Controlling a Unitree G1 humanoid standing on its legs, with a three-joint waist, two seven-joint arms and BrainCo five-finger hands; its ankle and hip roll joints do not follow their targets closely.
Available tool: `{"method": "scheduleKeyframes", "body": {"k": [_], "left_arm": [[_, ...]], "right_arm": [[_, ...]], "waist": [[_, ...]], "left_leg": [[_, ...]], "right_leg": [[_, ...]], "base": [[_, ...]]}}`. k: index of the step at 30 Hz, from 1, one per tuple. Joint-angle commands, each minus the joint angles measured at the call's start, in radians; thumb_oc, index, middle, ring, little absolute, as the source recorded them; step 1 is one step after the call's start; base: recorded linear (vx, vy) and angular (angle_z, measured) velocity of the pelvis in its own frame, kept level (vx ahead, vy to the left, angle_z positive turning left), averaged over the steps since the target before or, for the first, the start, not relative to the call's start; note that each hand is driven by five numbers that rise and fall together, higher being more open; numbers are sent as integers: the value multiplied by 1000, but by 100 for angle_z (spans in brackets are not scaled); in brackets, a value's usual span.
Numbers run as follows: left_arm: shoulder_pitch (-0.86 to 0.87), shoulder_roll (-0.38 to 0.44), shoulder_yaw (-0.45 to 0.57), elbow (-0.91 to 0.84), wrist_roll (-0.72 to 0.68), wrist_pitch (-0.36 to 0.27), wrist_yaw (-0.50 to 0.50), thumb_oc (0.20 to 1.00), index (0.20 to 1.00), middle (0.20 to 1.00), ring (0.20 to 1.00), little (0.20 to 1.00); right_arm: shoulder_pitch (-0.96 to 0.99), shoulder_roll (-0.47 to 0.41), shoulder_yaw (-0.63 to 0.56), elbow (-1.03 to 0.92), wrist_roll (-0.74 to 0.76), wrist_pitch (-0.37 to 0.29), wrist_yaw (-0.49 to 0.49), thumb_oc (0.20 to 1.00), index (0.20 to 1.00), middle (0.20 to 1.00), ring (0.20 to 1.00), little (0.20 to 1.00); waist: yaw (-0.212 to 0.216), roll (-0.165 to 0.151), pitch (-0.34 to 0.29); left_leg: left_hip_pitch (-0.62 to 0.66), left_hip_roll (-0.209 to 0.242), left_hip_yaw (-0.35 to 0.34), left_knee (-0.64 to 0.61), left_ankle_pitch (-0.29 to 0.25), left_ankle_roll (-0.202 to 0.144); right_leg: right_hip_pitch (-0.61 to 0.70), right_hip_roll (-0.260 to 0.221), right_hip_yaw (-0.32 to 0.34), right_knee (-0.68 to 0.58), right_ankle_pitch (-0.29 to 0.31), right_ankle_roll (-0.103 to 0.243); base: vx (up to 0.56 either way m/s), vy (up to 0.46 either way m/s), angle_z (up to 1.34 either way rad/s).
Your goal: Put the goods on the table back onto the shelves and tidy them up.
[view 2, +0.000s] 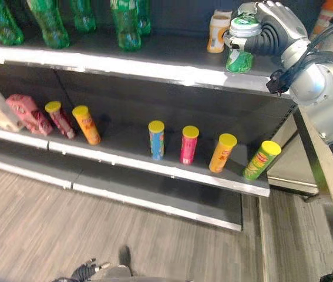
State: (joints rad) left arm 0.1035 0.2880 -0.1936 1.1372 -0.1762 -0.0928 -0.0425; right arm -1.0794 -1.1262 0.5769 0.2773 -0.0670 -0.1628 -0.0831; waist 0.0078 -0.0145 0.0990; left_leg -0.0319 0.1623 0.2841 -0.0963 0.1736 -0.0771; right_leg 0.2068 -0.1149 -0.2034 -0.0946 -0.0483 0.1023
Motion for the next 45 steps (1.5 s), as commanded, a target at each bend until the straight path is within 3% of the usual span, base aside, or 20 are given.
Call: {"method": "scheduleKeyframes", "body": {"k": [1,4,8,9,11,12,18,45], "left_arm": [[-84,24,-24,-14,-16,-43,27,1000,1000,1000,1000,1000],[-101,35,-27,-25,-17,-43,32,1000,1000,1000,1000,1000],[-101,35,-27,-25,-17,-43,32,1000,1000,1000,1000,1000],[-119,44,-31,-18,-14,-42,38,1000,1000,1000,1000,1000],[-124,49,-27,-14,-15,-45,34,1000,1000,1000,1000,1000],[-123,71,-17,-8,-10,-50,33,1000,1000,1000,1000,1000],[-97,44,-8,6,-2,-42,23,1000,1000,1000,1000,1000],[-55,9,-28,-35,-3,-29,9,1000,1000,1000,1000,1000]], "right_arm": [[-89,-4,-41,4,-2,-1,-26,200,200,200,200,200],[-79,10,-53,1,-8,5,-26,200,200,200,200,200],[-79,10,-53,1,-8,5,-26,200,200,200,200,200],[-90,31,-52,3,-5,10,-27,200,200,200,200,200],[-111,30,-32,15,-1,13,-18,200,200,200,200,200],[-151,13,8,38,-3,15,-7,200,200,200,200,200],[-126,42,15,61,0,17,7,200,200,200,200,200],[-31,37,36,141,-40,26,62,200,200,200,200,200]], "waist": [[55,5,-23],[48,8,-16],[50,7,-17],[28,21,10],[29,18,9],[27,5,10],[44,-16,-26],[55,-6,-19]], "left_leg": [[46,2,24,9,-81,-85],[68,-26,44,9,-104,-53],[67,-27,46,9,-104,-52],[92,-39,57,9,-132,-33],[97,-50,62,9,-148,-36],[90,-51,56,9,-146,-43],[107,-45,85,9,-148,-54],[152,-6,98,17,-139,-79]], "right_leg": [[-34,-57,-90,65,-24,63],[-96,-93,-83,206,-16,80],[-102,-95,-80,214,-20,81],[-206,-110,-69,337,3,94],[-219,-132,-103,250,38,89],[-200,-147,-141,127,65,105],[-136,-134,-172,33,96,98],[-52,-89,-207,17,49,75]], "base": [[147,197,-35],[126,186,-13],[17,51,-3],[61,151,1],[78,33,-23],[80,-81,-30],[76,-62,10],[18,-31,1]]}}
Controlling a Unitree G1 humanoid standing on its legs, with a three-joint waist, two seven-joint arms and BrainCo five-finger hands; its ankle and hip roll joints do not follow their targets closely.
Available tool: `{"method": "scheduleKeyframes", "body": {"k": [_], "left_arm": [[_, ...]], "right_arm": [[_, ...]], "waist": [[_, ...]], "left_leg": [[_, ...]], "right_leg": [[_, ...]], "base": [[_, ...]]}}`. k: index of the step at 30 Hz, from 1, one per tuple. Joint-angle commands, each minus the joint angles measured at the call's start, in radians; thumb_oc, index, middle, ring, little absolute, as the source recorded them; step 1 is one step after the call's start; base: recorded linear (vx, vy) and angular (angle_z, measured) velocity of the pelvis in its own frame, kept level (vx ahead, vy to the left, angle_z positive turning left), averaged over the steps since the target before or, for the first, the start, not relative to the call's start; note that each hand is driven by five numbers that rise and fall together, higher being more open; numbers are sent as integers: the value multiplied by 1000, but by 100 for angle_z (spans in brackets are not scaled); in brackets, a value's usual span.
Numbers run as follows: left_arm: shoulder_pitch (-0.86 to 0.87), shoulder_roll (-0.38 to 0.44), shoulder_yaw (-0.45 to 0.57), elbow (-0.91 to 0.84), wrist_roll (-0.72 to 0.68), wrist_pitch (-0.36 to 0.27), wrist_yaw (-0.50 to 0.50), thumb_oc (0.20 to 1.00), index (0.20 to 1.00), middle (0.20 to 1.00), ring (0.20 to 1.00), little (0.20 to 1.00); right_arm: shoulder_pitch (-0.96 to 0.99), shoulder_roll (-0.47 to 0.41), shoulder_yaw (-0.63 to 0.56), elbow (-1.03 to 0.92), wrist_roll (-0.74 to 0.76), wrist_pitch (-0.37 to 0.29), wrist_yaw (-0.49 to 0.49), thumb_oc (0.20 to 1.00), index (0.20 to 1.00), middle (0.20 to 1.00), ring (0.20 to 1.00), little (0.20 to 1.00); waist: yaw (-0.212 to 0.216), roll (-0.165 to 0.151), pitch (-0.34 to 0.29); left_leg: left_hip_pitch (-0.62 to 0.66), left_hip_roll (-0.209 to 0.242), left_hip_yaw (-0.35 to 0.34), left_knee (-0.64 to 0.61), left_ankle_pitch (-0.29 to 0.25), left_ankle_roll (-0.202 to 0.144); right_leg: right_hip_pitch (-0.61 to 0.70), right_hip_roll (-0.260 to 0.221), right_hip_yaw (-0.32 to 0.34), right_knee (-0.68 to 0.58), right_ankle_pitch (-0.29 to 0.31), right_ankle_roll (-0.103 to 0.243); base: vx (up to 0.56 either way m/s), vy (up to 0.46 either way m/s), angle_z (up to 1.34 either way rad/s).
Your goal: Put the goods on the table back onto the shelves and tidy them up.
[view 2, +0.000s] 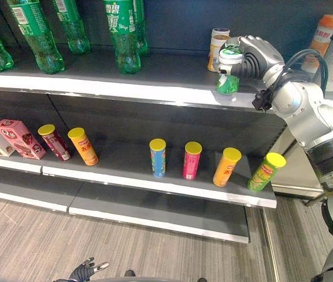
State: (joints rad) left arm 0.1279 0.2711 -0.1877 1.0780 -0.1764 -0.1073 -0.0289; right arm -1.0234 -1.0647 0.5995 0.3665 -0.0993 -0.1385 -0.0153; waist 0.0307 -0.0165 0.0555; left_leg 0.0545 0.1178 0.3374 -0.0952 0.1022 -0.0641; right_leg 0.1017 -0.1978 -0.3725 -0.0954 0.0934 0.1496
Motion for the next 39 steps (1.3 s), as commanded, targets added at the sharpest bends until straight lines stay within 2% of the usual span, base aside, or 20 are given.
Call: {"method": "scheduleKeyframes", "body": {"k": [1,11,21,30,36,39], "left_arm": [[-81,26,-37,24,-5,-15,-6,1000,1000,1000,1000,1000],[-107,12,-86,73,-8,-13,-5,1000,1000,1000,1000,1000],[-105,16,-114,81,25,-12,-13,1000,1000,1000,1000,1000],[-105,7,-109,71,3,-14,-12,1000,1000,1000,1000,1000],[-126,15,-97,95,-18,-8,0,1000,1000,1000,1000,1000],[-102,21,-46,128,-46,9,10,1000,1000,1000,1000,1000]], "right_arm": [[-94,-20,23,65,-10,2,-3,200,200,200,200,200],[-225,56,115,258,-33,12,6,200,200,200,200,200],[-255,106,146,323,-55,15,12,200,200,200,200,200],[-255,115,148,330,-71,15,9,200,200,200,200,200],[-331,109,192,395,-81,30,-2,200,200,200,200,200],[-356,122,191,327,-66,24,-1,200,200,200,200,200]], "waist": [[33,-3,23],[29,27,-12],[21,52,-38],[32,37,-37],[37,5,-37],[18,-9,-29]], "left_leg": [[66,39,45,16,-68,-92],[73,40,45,8,-67,-96],[76,45,40,8,-69,-97],[75,45,34,8,-69,-95],[62,49,34,8,-64,-100],[65,49,49,8,-63,-101]], "right_leg": [[54,-6,-39,17,-94,27],[64,-1,-36,14,-93,29],[74,2,-40,11,-97,31],[79,7,-51,13,-101,30],[61,10,-44,23,-104,25],[50,6,-33,26,-105,20]], "base": [[0,0,0],[12,-7,1],[0,0,0],[11,0,5],[28,-32,2],[17,-21,-5]]}}
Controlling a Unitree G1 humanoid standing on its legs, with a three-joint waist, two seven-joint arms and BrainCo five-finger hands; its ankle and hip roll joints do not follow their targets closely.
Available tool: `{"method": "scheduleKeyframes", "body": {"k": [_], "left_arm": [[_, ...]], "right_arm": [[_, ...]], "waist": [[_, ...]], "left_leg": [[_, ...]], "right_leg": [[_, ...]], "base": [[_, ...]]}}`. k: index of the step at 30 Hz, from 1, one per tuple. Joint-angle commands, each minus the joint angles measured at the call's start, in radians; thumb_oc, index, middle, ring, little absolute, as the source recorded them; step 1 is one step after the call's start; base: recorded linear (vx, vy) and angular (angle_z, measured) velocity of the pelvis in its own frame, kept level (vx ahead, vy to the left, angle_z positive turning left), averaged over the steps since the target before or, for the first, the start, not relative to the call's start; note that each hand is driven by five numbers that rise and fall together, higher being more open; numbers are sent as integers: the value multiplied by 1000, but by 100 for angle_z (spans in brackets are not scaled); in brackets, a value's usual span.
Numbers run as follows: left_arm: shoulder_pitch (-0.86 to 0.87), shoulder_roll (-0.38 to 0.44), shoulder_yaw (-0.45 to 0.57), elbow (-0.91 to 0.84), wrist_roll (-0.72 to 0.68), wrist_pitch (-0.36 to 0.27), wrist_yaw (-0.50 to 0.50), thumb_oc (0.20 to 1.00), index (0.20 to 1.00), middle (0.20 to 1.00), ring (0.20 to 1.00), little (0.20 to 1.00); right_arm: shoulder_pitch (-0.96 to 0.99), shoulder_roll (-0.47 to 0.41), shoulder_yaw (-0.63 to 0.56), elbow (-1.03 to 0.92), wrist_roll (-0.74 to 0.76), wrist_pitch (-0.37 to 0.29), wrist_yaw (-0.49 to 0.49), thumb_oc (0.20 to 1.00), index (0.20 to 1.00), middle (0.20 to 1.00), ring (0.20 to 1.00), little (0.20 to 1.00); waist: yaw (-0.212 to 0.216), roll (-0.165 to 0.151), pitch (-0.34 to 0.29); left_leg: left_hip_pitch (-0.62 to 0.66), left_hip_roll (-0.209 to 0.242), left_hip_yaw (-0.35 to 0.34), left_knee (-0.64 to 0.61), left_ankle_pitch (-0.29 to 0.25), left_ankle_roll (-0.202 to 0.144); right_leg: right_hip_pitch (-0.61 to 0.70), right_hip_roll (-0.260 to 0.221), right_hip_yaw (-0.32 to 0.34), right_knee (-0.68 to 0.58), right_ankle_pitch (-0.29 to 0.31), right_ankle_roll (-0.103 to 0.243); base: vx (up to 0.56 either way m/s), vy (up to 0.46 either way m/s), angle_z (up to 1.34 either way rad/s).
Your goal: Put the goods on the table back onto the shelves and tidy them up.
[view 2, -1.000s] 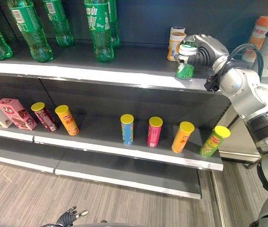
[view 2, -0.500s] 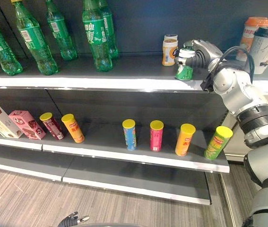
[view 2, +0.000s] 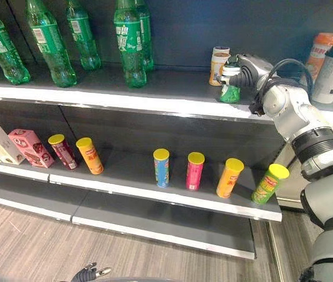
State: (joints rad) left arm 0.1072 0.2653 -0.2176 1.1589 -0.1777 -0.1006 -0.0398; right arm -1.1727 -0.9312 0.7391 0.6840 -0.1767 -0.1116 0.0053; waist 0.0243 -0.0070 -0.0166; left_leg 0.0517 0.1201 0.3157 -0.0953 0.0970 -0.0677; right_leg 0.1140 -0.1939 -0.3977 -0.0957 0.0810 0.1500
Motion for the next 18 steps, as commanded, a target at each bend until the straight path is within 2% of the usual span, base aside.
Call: {"method": "scheduleKeyframes", "body": {"k": [1,9,15,16,18], "left_arm": [[-75,29,-5,55,-43,5,21,1000,1000,1000,1000,1000],[-70,36,10,43,-44,0,24,1000,1000,1000,1000,1000],[-93,35,-17,5,-37,-19,17,1000,1000,1000,1000,1000],[-94,39,-23,-7,-28,-38,21,1000,1000,1000,1000,1000],[-88,59,-28,-18,-23,-39,-19,1000,1000,1000,1000,1000]], "right_arm": [[-210,-5,52,-22,13,-4,-21,200,200,200,200,200],[-170,2,24,-105,18,-23,-18,200,200,200,200,200],[-132,-22,9,-13,10,-9,-17,200,200,200,200,200],[-105,-19,-1,-26,10,-12,-20,200,200,200,200,200],[-120,-10,-3,-8,19,-10,-16,200,200,200,200,200]], "waist": [[20,-19,45],[10,-19,55],[30,-18,59],[31,-17,61],[39,-18,62]], "left_leg": [[66,45,73,8,-57,-98],[69,40,79,8,-66,-95],[70,39,68,8,-66,-93],[72,38,67,8,-66,-93],[73,37,63,8,-66,-93]], "right_leg": [[32,1,-6,27,-92,19],[36,-8,-12,20,-84,23],[48,-9,-29,19,-85,24],[51,-9,-33,20,-85,25],[54,-8,-34,19,-87,25]], "base": [[-8,15,-7],[1,10,-3],[1,0,2],[23,7,8],[11,5,6]]}}
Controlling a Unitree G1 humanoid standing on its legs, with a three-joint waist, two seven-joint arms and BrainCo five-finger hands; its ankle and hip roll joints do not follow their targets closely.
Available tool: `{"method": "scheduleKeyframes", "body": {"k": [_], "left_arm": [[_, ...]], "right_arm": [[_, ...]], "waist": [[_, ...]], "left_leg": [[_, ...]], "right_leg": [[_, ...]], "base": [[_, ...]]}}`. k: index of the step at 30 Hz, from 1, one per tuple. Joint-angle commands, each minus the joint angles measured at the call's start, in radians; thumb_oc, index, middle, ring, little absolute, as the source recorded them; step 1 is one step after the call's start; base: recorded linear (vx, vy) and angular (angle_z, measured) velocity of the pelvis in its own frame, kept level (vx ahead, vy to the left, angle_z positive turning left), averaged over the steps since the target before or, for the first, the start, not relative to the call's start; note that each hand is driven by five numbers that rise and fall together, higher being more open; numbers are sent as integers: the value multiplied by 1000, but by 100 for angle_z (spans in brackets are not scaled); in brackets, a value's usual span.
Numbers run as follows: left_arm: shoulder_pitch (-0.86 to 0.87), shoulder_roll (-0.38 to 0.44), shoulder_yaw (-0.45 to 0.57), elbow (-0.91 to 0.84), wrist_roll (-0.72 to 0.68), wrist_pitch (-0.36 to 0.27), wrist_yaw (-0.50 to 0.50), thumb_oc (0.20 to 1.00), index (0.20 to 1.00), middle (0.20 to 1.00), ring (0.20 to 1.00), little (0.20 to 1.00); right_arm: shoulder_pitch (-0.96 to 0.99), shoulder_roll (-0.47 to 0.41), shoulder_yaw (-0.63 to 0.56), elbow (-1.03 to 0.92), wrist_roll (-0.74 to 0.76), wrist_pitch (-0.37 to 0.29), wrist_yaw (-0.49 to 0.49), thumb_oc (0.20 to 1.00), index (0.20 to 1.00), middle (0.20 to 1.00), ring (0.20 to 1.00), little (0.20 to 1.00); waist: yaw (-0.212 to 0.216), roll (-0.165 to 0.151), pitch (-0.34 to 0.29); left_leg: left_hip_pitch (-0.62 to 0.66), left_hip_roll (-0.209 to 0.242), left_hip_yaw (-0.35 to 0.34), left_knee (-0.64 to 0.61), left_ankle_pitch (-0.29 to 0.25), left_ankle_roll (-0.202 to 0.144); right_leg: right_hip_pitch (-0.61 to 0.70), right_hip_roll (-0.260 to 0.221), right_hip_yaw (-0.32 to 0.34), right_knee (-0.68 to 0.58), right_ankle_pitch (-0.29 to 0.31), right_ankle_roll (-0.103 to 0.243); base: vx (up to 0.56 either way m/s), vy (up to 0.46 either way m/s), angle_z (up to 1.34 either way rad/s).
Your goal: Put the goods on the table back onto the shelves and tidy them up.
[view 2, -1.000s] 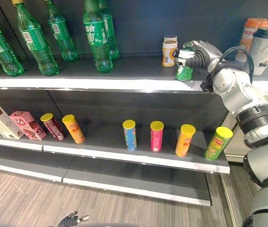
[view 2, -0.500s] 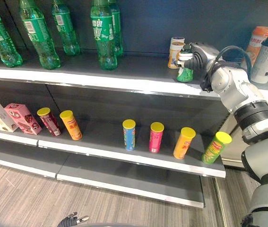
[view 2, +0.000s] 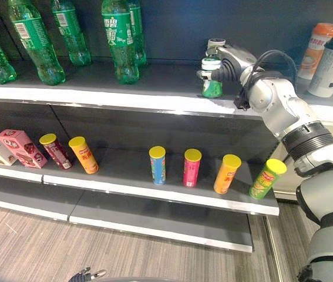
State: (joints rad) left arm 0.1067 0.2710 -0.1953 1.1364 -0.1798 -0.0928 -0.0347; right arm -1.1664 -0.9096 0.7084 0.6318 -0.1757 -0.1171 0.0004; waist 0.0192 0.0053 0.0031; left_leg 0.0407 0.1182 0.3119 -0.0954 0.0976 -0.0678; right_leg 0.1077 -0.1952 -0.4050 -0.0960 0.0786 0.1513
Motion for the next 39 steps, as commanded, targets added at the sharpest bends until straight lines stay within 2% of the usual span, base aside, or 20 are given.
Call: {"method": "scheduleKeyframes", "body": {"k": [1,8,26,27,28,39], "left_arm": [[-82,61,-43,0,-24,-40,-29,1000,1000,1000,1000,1000],[-69,63,-39,7,-3,-30,-30,1000,1000,1000,1000,1000],[-71,64,-33,-4,-11,-32,-29,1000,1000,1000,1000,1000],[-71,63,-32,-3,-10,-32,-29,1000,1000,1000,1000,1000],[-68,63,-30,-2,-10,-32,-29,1000,1000,1000,1000,1000],[-69,63,-28,-7,-4,-30,-27,1000,1000,1000,1000,1000]], "right_arm": [[-129,-36,25,54,20,-4,-18,200,200,200,200,200],[-128,-31,25,106,-8,18,-17,200,200,200,200,200],[-124,-23,45,91,-52,19,-14,200,200,200,200,200],[-123,-23,44,89,-52,19,-16,448,448,448,448,448],[-122,-22,41,87,-55,20,-18,1000,1000,1000,1000,1000],[-105,-34,20,43,-63,19,-34,1000,1000,1000,1000,1000]], "waist": [[50,-28,45],[70,-26,50],[78,-28,57],[79,-29,57],[79,-29,56],[79,-26,57]], "left_leg": [[83,39,63,8,-66,-93],[84,34,49,8,-65,-90],[89,26,37,8,-70,-87],[89,26,37,8,-71,-87],[90,25,38,8,-72,-86],[92,21,37,8,-74,-85]], "right_leg": [[60,-6,-30,21,-85,24],[70,-5,-40,21,-86,23],[81,-12,-54,22,-81,25],[81,-13,-54,22,-80,25],[82,-13,-53,21,-80,25],[84,-20,-58,24,-76,27]], "base": [[-8,7,3],[5,16,8],[1,5,1],[0,0,0],[0,0,0],[0,0,0]]}}
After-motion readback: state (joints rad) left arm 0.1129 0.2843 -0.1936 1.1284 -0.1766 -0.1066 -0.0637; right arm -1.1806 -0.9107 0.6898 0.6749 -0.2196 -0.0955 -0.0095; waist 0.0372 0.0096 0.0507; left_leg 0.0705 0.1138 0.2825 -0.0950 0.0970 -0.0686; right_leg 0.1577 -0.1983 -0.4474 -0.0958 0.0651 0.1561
